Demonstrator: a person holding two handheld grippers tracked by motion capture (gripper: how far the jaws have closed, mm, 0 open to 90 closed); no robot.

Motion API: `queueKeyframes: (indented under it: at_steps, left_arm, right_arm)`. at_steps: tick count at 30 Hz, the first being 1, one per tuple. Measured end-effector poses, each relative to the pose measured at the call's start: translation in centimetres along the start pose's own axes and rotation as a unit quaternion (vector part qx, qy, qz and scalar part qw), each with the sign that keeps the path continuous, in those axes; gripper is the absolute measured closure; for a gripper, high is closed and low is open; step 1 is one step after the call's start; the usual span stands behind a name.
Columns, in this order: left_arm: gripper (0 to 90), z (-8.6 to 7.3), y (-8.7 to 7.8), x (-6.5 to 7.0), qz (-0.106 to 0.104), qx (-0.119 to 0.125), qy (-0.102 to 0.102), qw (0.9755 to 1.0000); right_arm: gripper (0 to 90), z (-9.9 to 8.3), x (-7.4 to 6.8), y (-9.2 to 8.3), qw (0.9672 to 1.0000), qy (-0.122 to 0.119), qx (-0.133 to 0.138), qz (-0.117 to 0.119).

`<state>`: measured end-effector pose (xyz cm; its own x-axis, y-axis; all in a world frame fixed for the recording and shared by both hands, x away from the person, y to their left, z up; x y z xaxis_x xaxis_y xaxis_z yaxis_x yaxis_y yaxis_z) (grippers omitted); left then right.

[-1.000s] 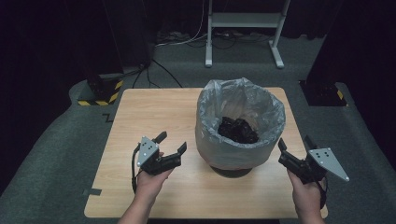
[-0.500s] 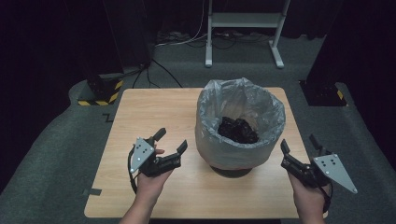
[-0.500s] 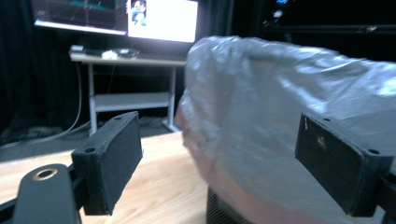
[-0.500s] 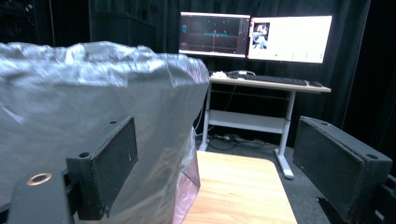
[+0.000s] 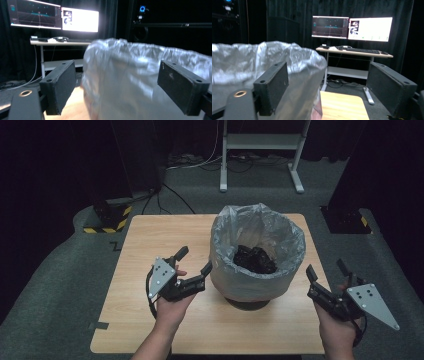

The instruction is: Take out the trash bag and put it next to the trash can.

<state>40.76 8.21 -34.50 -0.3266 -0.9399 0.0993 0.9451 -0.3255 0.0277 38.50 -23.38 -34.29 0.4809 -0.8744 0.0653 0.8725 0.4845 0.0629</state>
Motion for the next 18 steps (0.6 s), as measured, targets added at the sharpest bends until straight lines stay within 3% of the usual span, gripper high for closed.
queueKeyframes:
  at_steps: [7, 10, 14, 18]
  left_arm:
    - [24.0, 2.3, 3.2, 1.0, 0.014, -0.014, 0.000, 0.9998]
    - [28.5, 2.2, 4.6, 0.7, 0.025, -0.034, -0.006, 0.9991]
    - [38.1, 1.5, 5.8, 0.6, 0.035, -0.055, 0.002, 0.9979]
    - [46.9, 0.6, 6.6, 0.6, 0.039, -0.077, 0.003, 0.9963]
  right_arm:
    - [25.8, 2.6, 0.3, 1.9, 0.9999, -0.016, 0.001, 0.007]
    - [29.6, 3.1, 0.6, 2.9, 0.9998, -0.019, -0.005, 0.006]
    - [36.2, 3.4, 0.8, 4.5, 0.9997, -0.017, -0.016, 0.008]
    - [45.3, 3.0, 0.7, 5.9, 0.9992, 0.002, -0.038, 0.013]
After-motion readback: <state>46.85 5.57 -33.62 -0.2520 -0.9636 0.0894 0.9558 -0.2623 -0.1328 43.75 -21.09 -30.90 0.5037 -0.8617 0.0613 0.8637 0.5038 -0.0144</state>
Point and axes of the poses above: each handheld gripper's, and its own axes: y roughly forward along the jaws, z roughly out of its top, x roughly to its right, the point moved 10 cm from there along y, roughly forward along the jaws, and after that the axes turned 15 degrees about z, right-handed, at the moved point
